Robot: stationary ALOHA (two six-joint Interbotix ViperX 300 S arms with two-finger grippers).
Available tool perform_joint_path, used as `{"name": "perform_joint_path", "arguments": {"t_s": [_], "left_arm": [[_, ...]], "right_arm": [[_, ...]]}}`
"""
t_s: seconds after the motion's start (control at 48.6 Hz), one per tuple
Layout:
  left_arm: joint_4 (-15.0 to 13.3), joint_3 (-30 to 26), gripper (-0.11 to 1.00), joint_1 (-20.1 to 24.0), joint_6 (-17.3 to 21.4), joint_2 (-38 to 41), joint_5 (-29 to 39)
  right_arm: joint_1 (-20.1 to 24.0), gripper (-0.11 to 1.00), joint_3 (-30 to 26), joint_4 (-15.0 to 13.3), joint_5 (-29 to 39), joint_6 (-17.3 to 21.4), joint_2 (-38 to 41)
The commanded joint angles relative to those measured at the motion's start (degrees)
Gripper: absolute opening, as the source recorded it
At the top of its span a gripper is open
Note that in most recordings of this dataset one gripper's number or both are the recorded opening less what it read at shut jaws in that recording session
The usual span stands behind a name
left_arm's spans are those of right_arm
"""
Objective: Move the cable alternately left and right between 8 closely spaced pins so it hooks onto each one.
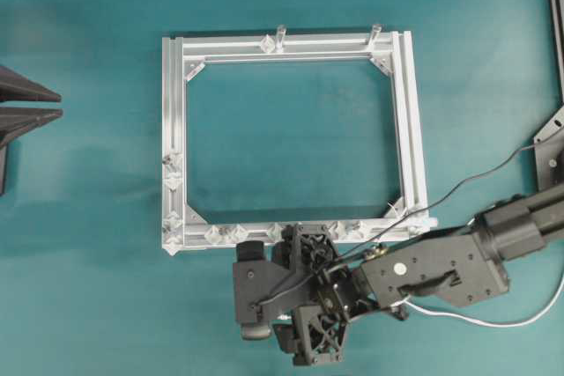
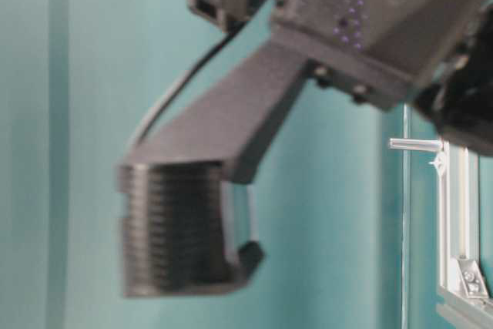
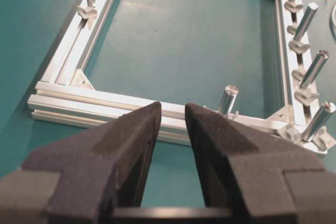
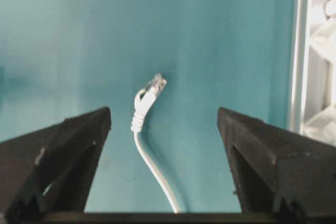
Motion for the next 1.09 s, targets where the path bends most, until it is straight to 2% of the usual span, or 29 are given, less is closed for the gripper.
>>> {"name": "perform_joint_path", "arguments": {"t_s": [0.0,0.226,0.679,1.07], "left_arm": [[0.18,-0.26,0.39,-0.26,0.79,0.35,-0.79],[0.18,0.26,0.39,-0.26,0.88,0.35,-1.49],[0.09,0.26,0.39,-0.35,0.7,0.35,-1.49],[0.18,0.7,0.39,-0.35,0.7,0.35,-1.93]], "right_arm": [[0.97,0.84,-1.32,0.0,-0.26,0.53,-0.53],[1.76,0.84,-1.76,0.0,-0.35,2.81,1.05],[1.76,0.84,-3.34,0.0,-1.05,2.9,5.45],[1.76,0.83,-3.34,-0.09,-1.23,2.99,6.24]]}}
